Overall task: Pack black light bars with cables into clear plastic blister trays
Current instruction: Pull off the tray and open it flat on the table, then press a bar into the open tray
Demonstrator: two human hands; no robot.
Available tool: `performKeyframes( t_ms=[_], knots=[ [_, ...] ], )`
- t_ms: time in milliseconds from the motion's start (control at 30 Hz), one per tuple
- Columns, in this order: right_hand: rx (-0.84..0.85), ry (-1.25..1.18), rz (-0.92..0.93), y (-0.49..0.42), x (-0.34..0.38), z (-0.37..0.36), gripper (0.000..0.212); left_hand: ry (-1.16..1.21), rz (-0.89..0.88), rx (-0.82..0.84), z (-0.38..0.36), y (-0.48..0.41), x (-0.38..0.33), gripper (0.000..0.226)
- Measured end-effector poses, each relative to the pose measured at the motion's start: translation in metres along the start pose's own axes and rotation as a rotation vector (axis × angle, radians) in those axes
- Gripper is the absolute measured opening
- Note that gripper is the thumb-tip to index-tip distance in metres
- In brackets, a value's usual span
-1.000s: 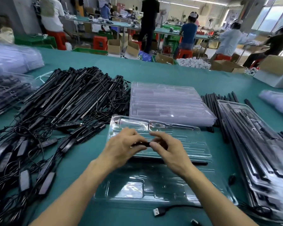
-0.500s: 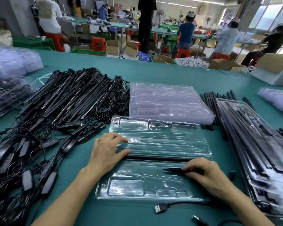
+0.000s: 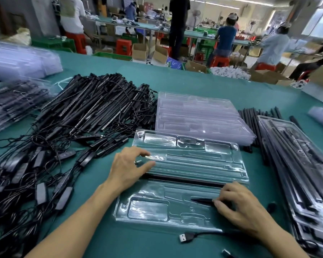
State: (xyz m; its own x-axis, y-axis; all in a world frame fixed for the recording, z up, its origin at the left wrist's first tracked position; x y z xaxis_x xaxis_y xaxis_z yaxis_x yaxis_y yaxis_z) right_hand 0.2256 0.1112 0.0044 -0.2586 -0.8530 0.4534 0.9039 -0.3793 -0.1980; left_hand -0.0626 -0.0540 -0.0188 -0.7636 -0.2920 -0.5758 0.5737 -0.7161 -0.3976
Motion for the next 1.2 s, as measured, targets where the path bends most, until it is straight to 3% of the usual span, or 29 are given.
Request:
performKeyframes(
  t_ms=[67,200,333,400,733,833,967,1033,1167,1200],
  knots=[
    [-0.054,-0.105,-0.054,0.000,-0.004,-0.003,0.024,0.057,0.014,-0.098,0.012,-0.006,0.000,0.012],
    [-0.143,-0.162,-0.065,0.000,-0.009,-0.003,0.015,-0.276,0.189,-0.311,0.052,-0.029,0.021,0.009],
    [-0.071,-0.223,-0.118,0.003,-0.016,-0.009,0.033,-0.575,0.457,0.005,0.070,-0.033,0.063,0.029],
    [-0.023,-0.192,-0.126,0.002,-0.019,-0.013,0.036,-0.581,0.491,0.055,0.071,-0.023,0.077,0.037],
    [-0.017,-0.119,-0.102,-0.005,-0.017,-0.014,0.039,-0.522,0.451,-0.184,0.080,-0.018,0.081,0.033],
    [-0.021,-0.127,-0.118,-0.005,-0.016,-0.014,0.039,-0.376,0.379,-0.388,0.092,-0.022,0.059,0.028],
    [-0.018,-0.132,-0.135,-0.006,-0.014,-0.013,0.036,-0.406,0.198,-0.535,0.105,-0.036,0.023,0.021],
    [-0.021,-0.129,-0.145,-0.006,-0.013,-0.012,0.034,-0.454,0.241,-0.433,0.103,-0.047,0.021,0.017],
    [-0.019,-0.131,-0.145,-0.004,-0.012,-0.013,0.035,-0.516,0.580,0.129,0.082,-0.050,0.053,0.029],
    [-0.023,-0.133,-0.148,-0.005,-0.012,-0.013,0.035,-0.495,0.620,0.205,0.077,-0.046,0.059,0.031]
  ],
)
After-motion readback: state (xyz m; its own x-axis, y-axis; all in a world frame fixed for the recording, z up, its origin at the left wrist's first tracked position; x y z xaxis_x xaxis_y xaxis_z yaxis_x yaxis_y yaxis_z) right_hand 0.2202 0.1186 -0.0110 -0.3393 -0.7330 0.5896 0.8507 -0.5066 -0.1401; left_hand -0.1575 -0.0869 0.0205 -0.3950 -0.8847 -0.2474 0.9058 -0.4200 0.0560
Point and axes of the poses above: each hand's wrist, its own y-axis away from the middle knuckle, its own z-axis out of the back of the hand, x = y × z, the point moved 4 cm from there along -y, towards the middle knuckle, and after that the axes turned 6 degrees about -y, right-handed, at the moved point
